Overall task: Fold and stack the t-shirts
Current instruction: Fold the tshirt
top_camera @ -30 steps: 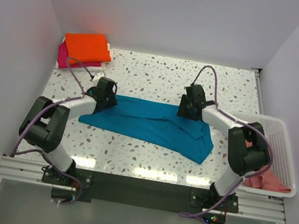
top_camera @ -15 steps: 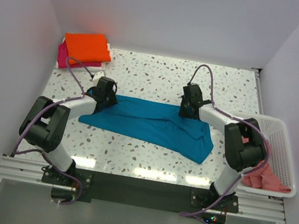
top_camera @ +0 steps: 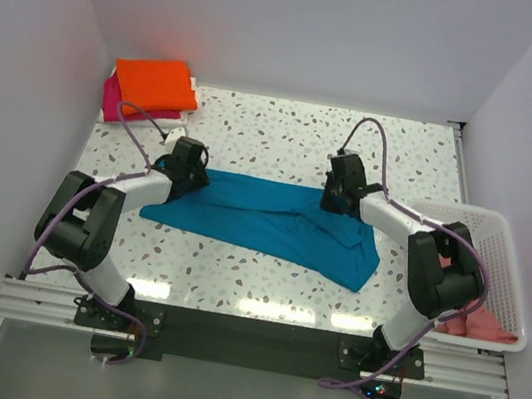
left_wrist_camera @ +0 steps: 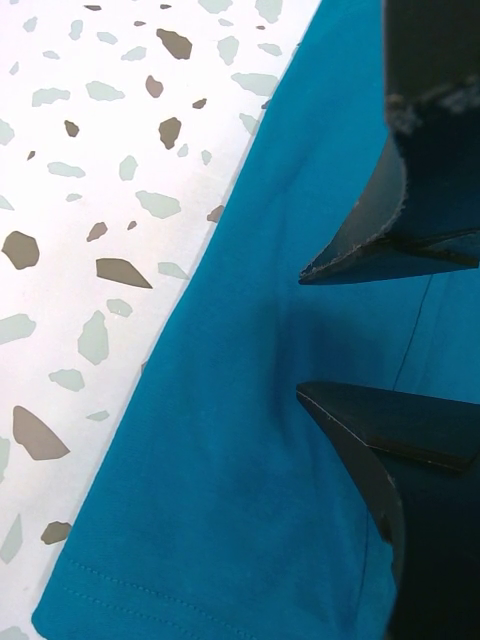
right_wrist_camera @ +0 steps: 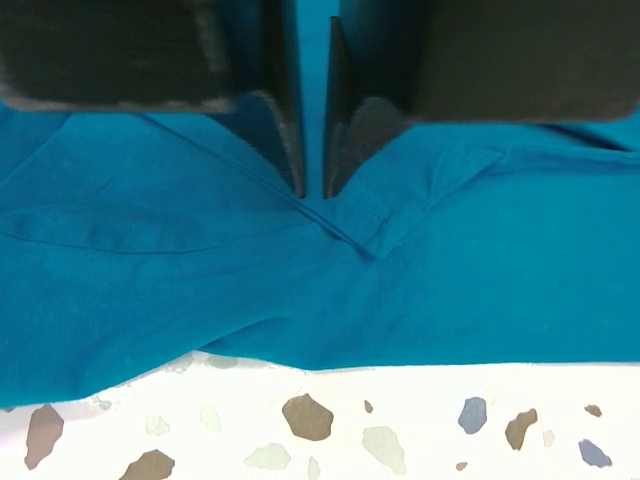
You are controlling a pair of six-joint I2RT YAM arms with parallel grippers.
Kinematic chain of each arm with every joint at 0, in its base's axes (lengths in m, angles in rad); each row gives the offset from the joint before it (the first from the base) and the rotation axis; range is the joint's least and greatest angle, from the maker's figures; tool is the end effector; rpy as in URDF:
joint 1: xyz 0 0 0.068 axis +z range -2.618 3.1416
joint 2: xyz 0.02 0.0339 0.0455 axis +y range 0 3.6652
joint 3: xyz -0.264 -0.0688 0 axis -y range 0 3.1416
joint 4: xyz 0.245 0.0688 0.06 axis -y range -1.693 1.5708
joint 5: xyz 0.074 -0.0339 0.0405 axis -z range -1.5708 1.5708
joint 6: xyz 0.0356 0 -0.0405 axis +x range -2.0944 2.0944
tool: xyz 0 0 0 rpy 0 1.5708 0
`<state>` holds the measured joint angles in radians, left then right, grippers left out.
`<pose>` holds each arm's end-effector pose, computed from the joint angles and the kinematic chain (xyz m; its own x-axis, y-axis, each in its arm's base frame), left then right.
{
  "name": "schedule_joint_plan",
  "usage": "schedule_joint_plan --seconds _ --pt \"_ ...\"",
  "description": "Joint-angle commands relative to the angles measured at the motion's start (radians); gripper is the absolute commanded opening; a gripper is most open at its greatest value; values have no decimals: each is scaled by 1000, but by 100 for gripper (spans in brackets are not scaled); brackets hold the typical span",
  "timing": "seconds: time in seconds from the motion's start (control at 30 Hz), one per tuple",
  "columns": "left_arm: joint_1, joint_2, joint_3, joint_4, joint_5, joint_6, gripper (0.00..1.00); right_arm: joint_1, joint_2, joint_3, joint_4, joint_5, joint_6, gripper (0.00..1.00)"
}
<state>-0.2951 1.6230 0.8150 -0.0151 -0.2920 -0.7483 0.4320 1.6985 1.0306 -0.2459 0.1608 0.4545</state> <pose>0.3091 -0.0832 0.1622 -0.5762 -0.5059 -0.6419 -0.4105 0.8583 -0.3079 0.3200 0.1413 0.1843 -0.7885 0.1136 -0.6044 0.0241 0.9877 0.1542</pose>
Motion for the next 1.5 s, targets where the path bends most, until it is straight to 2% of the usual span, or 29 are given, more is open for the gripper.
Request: schedule_joint_plan --seconds 0.0,0.13,0.37,0.83,0.97,1.03,1.13,1.47 --pt "-3 12 -5 52 -19 -5 48 8 -24 16 40 -7 -5 19" --pt "-3 18 1 49 -16 -3 48 8 30 81 42 -33 -22 27" --pt "-1 32 12 47 -12 3 48 20 110 172 7 -14 -36 36" --pt "1 58 21 49 1 10 48 63 199 224 -53 62 -34 36" --pt "4 63 27 49 7 9 48 71 194 214 -59 72 -27 26" --pt "4 60 24 49 5 9 48 76 181 204 -62 77 -17 14" --pt "4 55 21 47 2 10 48 79 155 180 -58 77 -2 1" --pt "5 63 19 47 7 9 48 88 9 71 -27 29 41 0"
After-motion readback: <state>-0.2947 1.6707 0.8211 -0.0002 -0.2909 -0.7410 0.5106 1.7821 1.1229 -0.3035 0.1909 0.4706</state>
